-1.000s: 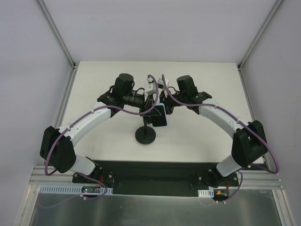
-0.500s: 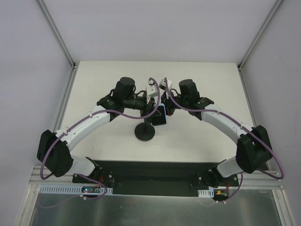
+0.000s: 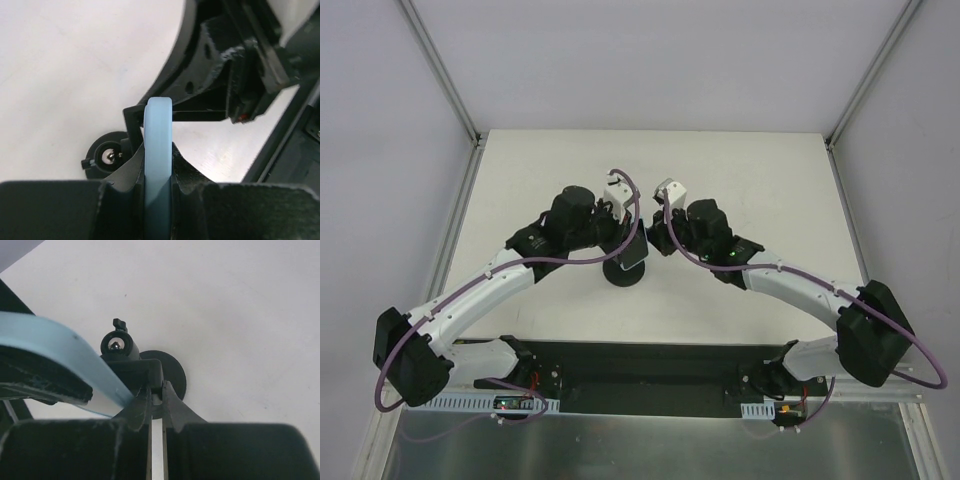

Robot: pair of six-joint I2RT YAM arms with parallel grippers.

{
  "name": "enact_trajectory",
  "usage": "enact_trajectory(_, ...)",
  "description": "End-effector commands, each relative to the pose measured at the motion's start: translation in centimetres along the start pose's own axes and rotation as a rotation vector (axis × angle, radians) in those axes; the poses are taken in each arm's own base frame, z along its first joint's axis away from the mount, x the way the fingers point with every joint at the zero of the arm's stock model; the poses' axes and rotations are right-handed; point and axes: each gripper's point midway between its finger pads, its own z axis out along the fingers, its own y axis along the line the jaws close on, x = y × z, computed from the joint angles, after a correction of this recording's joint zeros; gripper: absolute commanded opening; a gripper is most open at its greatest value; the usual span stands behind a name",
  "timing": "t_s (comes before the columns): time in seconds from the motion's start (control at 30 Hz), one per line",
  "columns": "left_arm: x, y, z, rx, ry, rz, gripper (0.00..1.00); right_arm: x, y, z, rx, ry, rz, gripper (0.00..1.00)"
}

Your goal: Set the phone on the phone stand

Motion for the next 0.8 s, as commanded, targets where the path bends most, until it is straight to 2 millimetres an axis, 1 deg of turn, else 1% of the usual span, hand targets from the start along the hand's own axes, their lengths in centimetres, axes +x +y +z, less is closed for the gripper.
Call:
enact_trajectory(0.0, 5.8, 5.7, -4.5, -0.394, 0.262, -0.063, 0.0, -5.2, -11.2, -5.1, 0.681, -0.233, 0.086, 0.0)
enact_trajectory(0.03, 5.8, 6.5, -4.8, -0.446, 0.275, -0.05, 0.0, -5.5, -11.3, -5.4, 0.708, -0.235, 0.076, 0.0)
enact_trajectory(0.1, 6.4, 7.1, -5.3, -0.508, 0.312, -0.023, 0.0, -5.4, -11.5, -5.9, 0.794, -0.226, 0.039, 0.0)
enact_trajectory(0.13, 6.3, 7.9, -5.8, -0.559, 0.317, -0.007, 0.0, -5.5, -11.7, -6.2, 0.825, -0.219, 0.014, 0.0)
enact_trajectory(0.17, 6.4, 8.2, -5.9, -0.582, 0.32, -0.006, 0.0, -5.6, -11.7, -6.3, 0.849, -0.204, -0.027, 0.0)
enact_trajectory(0.2, 6.6, 8.6, -5.9, -0.605, 0.33, -0.007, 0.0, -5.9, -11.4, -6.4, 0.859, -0.216, -0.037, 0.0)
enact_trajectory(0.27, 6.3, 9.6, -6.2, -0.68, 0.328, -0.012, 0.0, -6.5, -10.7, -6.7, 0.872, -0.221, -0.075, 0.0)
enact_trajectory(0.3, 6.3, 10.1, -6.1, -0.708, 0.334, -0.019, 0.0, -6.5, -10.0, -7.0, 0.891, -0.218, -0.087, 0.0)
enact_trajectory(0.37, 5.5, 10.8, -6.1, -0.769, 0.309, -0.049, 0.0, -6.6, -9.2, -7.0, 0.9, -0.212, -0.091, 0.0)
enact_trajectory(0.4, 5.6, 11.1, -5.8, -0.792, 0.317, -0.058, 0.0, -6.5, -8.4, -7.2, 0.906, -0.218, -0.074, 0.0)
enact_trajectory(0.43, 4.9, 11.4, -5.7, -0.822, 0.291, -0.089, 0.0, -6.5, -8.0, -7.3, 0.915, -0.222, -0.068, 0.0)
enact_trajectory(0.47, 4.6, 11.7, -5.6, -0.845, 0.285, -0.1, 0.0, -6.4, -7.6, -7.5, 0.922, -0.227, -0.054, 0.0)
enact_trajectory(0.5, 4.8, 11.9, -4.9, -0.843, 0.306, -0.107, 0.0, -5.9, -6.8, -7.4, 0.92, -0.231, -0.027, 0.0)
enact_trajectory(0.53, 3.9, 11.7, -4.4, -0.832, 0.286, -0.126, 0.0, -5.7, -6.4, -7.3, 0.914, -0.236, -0.011, 0.0)
enact_trajectory(0.57, 3.8, 11.6, -4.0, -0.819, 0.286, -0.14, 0.0, -5.6, -6.0, -7.3, 0.91, -0.242, 0.0, 0.0)
enact_trajectory(0.6, 4.0, 11.2, -3.2, -0.786, 0.302, -0.151, 0.0, -5.4, -5.3, -7.1, 0.898, -0.25, 0.005, 0.0)
enact_trajectory(0.67, 3.6, 11.0, -2.5, -0.771, 0.299, -0.162, 0.0, -5.3, -4.9, -7.0, 0.899, -0.25, 0.0, 0.0)
enact_trajectory(0.7, 3.9, 10.9, -2.2, -0.762, 0.309, -0.164, 0.0, -5.2, -4.3, -6.9, 0.889, -0.242, -0.007, 0.0)
enact_trajectory(0.77, 4.3, 10.7, -1.8, -0.745, 0.321, -0.167, 0.0, -5.6, -3.6, -7.0, 0.881, -0.254, 0.0, 0.0)
